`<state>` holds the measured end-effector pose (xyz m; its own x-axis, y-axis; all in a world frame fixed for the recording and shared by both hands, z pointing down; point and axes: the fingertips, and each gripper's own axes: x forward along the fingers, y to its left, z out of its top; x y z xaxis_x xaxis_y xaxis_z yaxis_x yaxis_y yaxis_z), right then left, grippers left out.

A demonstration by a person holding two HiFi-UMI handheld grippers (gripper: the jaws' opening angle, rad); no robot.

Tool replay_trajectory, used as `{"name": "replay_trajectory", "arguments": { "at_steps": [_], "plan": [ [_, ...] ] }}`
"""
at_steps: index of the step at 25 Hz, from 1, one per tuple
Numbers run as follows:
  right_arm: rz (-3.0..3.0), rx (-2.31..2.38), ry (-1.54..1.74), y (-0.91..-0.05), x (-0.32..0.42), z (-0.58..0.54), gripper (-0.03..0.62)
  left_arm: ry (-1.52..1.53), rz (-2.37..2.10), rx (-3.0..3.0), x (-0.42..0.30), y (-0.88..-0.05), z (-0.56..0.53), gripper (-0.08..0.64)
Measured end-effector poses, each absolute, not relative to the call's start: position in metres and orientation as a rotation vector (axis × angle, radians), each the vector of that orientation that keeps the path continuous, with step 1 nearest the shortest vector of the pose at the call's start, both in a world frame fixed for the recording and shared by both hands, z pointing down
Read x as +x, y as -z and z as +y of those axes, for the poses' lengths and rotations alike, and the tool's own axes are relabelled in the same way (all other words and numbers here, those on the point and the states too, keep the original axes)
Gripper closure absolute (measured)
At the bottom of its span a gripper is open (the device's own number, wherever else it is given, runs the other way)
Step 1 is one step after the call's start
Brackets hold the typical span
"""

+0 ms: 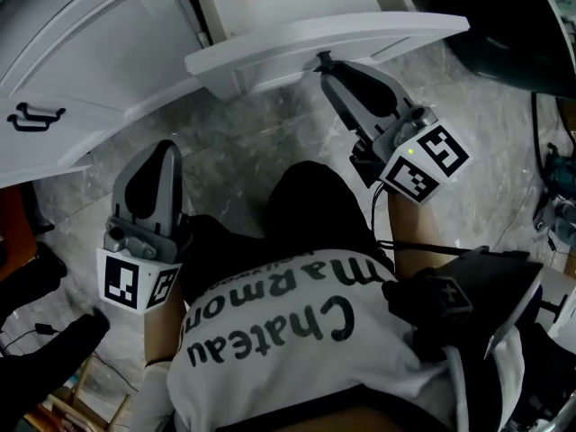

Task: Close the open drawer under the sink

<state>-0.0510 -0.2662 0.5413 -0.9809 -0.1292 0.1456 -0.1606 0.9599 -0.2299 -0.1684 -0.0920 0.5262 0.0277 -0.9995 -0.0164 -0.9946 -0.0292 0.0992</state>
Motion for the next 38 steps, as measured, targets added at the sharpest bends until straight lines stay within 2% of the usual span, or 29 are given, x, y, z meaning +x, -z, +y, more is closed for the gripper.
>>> {"name": "replay_trajectory", "arguments": {
  "at_steps": [7,23,38],
  "plan": [
    [-2.912,0.253,-0.339,-0.544,-0.071,-0.283,0.512,0.114,-2.232,2.104,-0.185,-0.518,-0.093,0.552],
    [-2.871,0.311,-0.304,-0.548,-0.077,-0.291,0.512,0.131,-2.357,2.08,-0.162,-0.483,-0.07,0.552],
    [-2.83,0.439,-0.156,-0.547,-0.104,-0.31,0.512,0.228,-2.412,1.901,-0.181,-0.483,-0.033,0.552]
  ]
}}
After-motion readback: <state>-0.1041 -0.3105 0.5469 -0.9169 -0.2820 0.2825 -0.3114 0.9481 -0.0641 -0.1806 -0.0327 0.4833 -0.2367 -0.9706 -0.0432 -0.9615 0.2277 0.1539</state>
